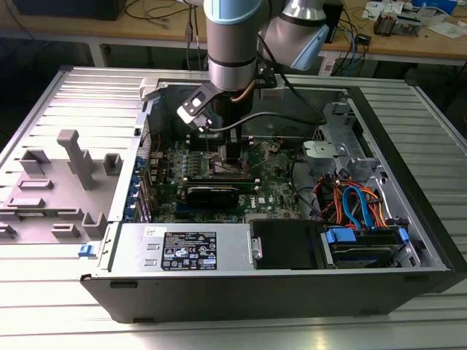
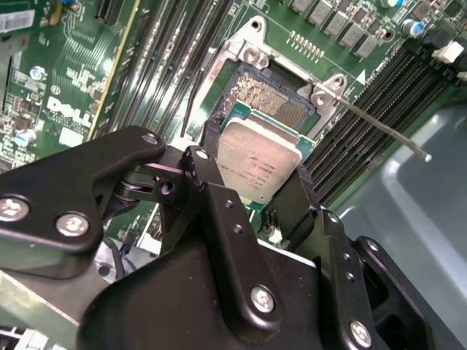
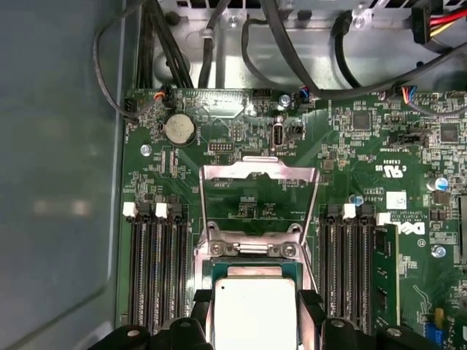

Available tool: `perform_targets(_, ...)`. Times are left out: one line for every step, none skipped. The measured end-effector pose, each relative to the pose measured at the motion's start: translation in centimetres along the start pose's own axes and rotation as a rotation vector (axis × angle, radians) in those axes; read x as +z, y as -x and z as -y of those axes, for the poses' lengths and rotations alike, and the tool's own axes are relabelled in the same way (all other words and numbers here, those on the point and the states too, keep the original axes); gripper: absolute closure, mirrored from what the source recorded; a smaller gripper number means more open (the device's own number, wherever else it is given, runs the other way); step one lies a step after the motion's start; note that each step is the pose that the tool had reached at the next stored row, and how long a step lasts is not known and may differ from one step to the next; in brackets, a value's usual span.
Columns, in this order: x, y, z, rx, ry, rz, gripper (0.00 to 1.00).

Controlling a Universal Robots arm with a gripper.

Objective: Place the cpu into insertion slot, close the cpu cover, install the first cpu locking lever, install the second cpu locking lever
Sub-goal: 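Place the cpu into insertion slot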

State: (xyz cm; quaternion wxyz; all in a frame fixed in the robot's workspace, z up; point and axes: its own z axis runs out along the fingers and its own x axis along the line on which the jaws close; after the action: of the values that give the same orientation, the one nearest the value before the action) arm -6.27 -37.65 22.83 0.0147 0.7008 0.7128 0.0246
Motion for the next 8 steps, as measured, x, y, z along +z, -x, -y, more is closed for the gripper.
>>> perform_targets(0.17,0.00,0.06,0.002,0.0001,0.0000,0.46)
perform_targets(0.30,0.00,0.09,0.003,0.0001,0.0000,0.46)
perform_targets(0.54,0.00,0.10,0.004,0.0000,0.0001,0.46)
perform_targets(0.71,0.00,0.11,0.005,0.0001,0.0002,0.46)
perform_targets(1.01,-0.01,0.14,0.005,0.0002,-0.0006,0.46)
perform_targets(1.12,-0.01,0.18,0.005,0.0002,-0.0014,0.46)
perform_targets(1.20,-0.01,0.26,0.005,0.0001,-0.0017,0.46)
perform_targets(1.30,-0.01,0.37,0.005,0.0000,-0.0023,0.46)
